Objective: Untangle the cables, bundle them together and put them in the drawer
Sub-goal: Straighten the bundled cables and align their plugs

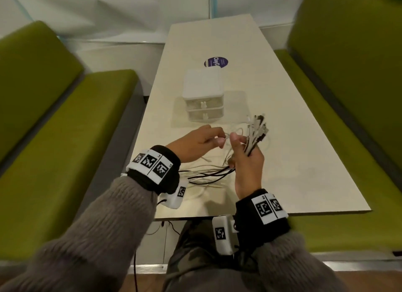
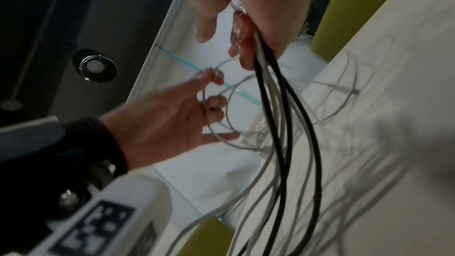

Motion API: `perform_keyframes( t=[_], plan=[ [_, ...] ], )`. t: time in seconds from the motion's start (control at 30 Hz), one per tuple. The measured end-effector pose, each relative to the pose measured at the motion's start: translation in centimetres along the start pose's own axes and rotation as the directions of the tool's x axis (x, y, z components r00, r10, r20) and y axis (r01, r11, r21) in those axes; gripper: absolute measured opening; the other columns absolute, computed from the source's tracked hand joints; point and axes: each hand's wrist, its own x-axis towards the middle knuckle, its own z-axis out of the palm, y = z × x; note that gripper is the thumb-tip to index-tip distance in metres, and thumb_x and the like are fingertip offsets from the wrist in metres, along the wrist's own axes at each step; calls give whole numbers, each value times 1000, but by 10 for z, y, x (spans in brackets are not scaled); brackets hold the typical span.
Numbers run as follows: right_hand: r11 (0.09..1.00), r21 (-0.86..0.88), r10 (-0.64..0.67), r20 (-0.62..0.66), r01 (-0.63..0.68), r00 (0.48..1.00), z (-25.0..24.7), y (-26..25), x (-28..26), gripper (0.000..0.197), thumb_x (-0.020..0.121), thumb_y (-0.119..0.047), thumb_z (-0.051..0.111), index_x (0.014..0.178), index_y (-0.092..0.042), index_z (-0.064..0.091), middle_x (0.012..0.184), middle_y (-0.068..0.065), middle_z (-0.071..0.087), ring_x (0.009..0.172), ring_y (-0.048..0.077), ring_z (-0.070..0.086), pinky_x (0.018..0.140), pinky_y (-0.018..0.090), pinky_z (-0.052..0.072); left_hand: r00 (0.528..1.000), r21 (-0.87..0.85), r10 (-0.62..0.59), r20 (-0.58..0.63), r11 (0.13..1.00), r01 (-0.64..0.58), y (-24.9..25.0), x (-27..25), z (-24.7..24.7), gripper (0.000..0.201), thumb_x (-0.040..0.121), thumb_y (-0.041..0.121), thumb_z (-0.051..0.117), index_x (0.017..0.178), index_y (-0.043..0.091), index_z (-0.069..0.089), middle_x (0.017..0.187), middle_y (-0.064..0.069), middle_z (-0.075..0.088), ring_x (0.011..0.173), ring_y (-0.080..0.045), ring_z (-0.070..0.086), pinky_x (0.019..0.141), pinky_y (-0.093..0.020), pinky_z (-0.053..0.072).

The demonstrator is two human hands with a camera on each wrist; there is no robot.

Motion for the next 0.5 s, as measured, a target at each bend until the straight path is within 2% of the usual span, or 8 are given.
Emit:
perform_keyframes(
  t=[0.07,0.13,0.27,0.33,0.4,0.47,0.5],
  plan=[
    [999,-11,32,18,-32,999,0,2,-1,22,87,-27,68,73,-13,59,55,-4,41,47,11,32,44,23,30,997,36,76,-26,997,-75,6,3,6,16,99,31,41,98,27,56,87,6,43,87,-8,41,80,-20,35],
    [999,8,37,6,-37,999,-1,2,-1,24,89,-24,66,70,-11,59,53,-4,42,45,10,34,44,23,31,996,77,71,-57,995,-67,7,4,12,17,98,31,44,97,22,58,87,4,37,85,-9,40,82,-23,35],
    [993,119,-6,-88,16,996,-6,-2,7,30,95,-17,59,65,-17,62,58,-6,57,40,7,35,44,22,32,989,202,55,-137,979,-26,-21,0,11,43,90,46,38,94,11,63,103,-4,48,98,-18,42,90,-30,34],
    [985,172,13,-148,13,989,-9,-1,10,30,98,-18,54,68,-13,56,57,-8,56,39,6,33,45,23,31,981,214,-17,-193,975,59,-43,1,3,40,90,41,41,95,9,65,114,-14,51,111,-26,43,94,-28,28],
    [982,188,19,-189,17,982,-9,5,9,30,100,-19,49,71,-13,51,56,-8,48,40,6,32,46,23,31,968,233,-101,-230,960,156,-60,6,-3,25,94,30,49,96,11,65,121,-17,49,120,-33,40,100,-34,30],
    [981,191,15,-229,30,973,-8,8,8,29,101,-20,45,73,-15,48,63,-7,44,41,5,32,45,23,31,933,262,-190,-307,925,274,-65,14,-5,18,93,27,54,98,14,66,120,-13,46,118,-30,39,97,-44,38],
    [980,196,11,-246,39,969,-8,8,8,29,102,-21,43,74,-15,47,66,-6,44,42,5,31,45,22,31,908,258,-226,-354,909,327,-65,17,-7,19,92,27,55,99,14,66,117,-12,45,114,-28,40,93,-43,41]
  ],
)
